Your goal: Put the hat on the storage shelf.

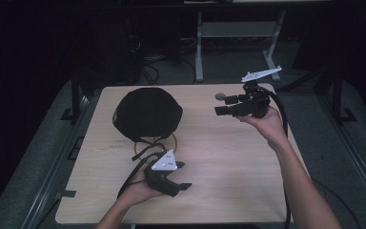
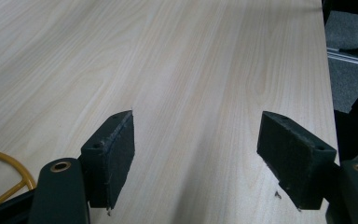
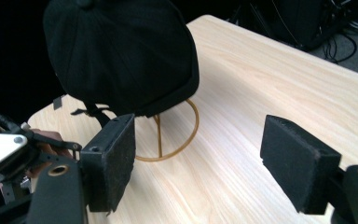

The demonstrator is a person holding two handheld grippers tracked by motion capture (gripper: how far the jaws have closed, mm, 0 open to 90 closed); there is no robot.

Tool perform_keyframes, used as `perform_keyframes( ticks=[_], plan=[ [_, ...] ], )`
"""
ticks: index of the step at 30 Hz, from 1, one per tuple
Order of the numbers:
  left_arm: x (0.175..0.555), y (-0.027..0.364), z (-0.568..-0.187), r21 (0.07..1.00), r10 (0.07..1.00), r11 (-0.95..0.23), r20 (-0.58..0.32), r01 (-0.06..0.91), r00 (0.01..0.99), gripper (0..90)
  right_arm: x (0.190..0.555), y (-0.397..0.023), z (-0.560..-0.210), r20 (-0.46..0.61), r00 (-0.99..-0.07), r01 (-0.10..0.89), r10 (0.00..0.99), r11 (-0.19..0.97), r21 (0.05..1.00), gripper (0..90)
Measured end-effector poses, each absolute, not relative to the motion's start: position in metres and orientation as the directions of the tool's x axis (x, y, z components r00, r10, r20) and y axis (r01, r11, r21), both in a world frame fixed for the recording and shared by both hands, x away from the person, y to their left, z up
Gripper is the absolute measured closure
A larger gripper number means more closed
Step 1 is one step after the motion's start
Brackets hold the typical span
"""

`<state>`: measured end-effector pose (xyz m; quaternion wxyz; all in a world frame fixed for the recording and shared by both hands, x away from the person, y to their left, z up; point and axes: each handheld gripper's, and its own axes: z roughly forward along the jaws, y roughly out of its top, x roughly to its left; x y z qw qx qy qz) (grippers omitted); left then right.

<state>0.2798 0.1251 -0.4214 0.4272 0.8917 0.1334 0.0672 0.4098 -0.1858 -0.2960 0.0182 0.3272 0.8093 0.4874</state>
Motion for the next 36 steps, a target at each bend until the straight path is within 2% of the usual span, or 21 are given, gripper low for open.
perform_keyframes(
  ticks=[23, 36],
  plan=[
    [0.28, 0.124, -0.422, 0.776, 0.301, -0.603, 0.003, 0.187, 0.954, 27.2, 0.393, -0.221, -0.342, 0.343, -0.748, 0.563, 0.568, 0.272, 0.78, 25.0],
    [0.28, 0.124, -0.423, 0.773, 0.301, -0.605, -0.003, 0.193, 0.954, 27.2, 0.37, -0.254, -0.374, 0.379, -0.708, 0.608, 0.596, 0.24, 0.757, 24.7]
  ],
)
